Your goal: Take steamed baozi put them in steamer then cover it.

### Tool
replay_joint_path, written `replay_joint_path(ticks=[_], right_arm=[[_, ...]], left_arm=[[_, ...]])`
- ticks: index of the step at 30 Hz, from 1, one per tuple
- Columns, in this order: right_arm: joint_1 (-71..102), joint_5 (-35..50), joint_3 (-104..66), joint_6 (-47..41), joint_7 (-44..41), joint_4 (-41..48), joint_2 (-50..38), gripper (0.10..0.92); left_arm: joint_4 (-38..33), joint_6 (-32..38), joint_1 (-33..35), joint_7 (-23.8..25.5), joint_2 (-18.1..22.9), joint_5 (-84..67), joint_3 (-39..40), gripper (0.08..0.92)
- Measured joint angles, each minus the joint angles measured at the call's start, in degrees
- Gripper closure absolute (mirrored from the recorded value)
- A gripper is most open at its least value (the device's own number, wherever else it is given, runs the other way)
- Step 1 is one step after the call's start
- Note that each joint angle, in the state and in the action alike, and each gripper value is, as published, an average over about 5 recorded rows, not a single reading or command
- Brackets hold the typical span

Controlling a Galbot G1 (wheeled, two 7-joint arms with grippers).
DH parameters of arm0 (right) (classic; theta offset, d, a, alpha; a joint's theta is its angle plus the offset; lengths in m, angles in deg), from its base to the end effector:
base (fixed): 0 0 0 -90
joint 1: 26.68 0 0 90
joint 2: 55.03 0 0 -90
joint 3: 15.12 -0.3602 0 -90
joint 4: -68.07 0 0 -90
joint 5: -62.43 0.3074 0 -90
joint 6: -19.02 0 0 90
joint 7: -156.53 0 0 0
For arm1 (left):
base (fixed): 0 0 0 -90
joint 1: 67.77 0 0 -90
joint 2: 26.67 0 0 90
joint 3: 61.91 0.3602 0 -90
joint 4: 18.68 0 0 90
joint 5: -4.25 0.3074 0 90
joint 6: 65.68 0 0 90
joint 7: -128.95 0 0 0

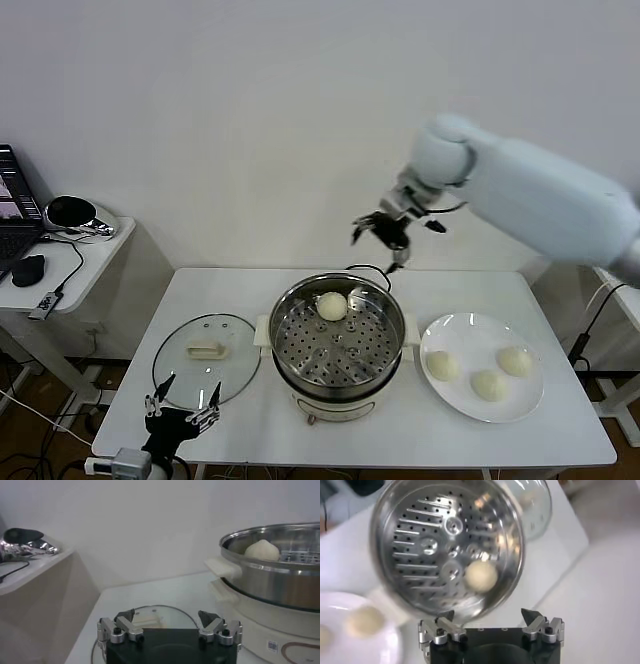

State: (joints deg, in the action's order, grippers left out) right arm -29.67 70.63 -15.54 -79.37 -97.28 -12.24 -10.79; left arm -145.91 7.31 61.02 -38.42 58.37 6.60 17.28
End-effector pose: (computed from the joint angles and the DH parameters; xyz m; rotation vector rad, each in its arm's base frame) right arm 0.5037 -0.0837 0.0285 1.5378 -1.3275 1.6604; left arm 0.0811 0.0608 -0.2828 -0.1271 -2.7912 -0.2450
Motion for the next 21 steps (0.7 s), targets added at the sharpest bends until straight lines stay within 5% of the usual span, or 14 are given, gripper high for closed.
replay_joint_path(ticks=[10, 21], right_arm=[[8.05, -3.23, -4.34, -12.28, -1.54, -6.18, -10.92, 0.203], [23.57, -9.53, -13.72, -15.22, 0.82, -7.42, -13.89, 0.203]], left_arm=[[-0.46, -0.29, 0.53, 0.18, -0.2, 0.15, 0.64, 0.177], [-0.41, -0.33, 1.15, 0.17, 0.01, 0.44, 0.6, 0.177]])
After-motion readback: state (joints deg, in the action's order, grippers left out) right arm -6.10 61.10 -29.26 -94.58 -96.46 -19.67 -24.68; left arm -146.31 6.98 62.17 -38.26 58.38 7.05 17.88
